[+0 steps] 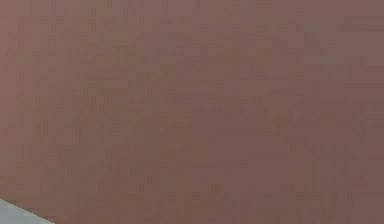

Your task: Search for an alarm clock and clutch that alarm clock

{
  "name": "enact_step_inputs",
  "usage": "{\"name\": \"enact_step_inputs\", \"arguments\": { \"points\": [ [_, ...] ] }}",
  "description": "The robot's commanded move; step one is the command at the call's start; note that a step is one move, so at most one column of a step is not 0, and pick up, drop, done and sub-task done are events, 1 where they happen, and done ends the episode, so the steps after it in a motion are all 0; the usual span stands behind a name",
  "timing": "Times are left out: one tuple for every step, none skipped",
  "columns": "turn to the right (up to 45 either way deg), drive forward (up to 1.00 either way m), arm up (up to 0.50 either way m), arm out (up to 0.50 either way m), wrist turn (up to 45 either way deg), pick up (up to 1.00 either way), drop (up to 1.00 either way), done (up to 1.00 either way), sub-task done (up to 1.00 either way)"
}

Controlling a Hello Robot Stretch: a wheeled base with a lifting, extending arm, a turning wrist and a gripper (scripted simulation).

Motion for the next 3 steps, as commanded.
{"name": "enact_step_inputs", "arguments": {
  "points": [
    [0.0, 0.00, 0.00, 0.00, 45.0, 0.00, 0.00, 0.00, 0.00],
    [0.0, 0.00, 0.00, 0.00, 45.0, 0.00, 0.00, 0.00, 0.00],
    [0.0, 0.00, 0.00, 0.00, 45.0, 0.00, 0.00, 0.00, 0.00]
  ]
}}
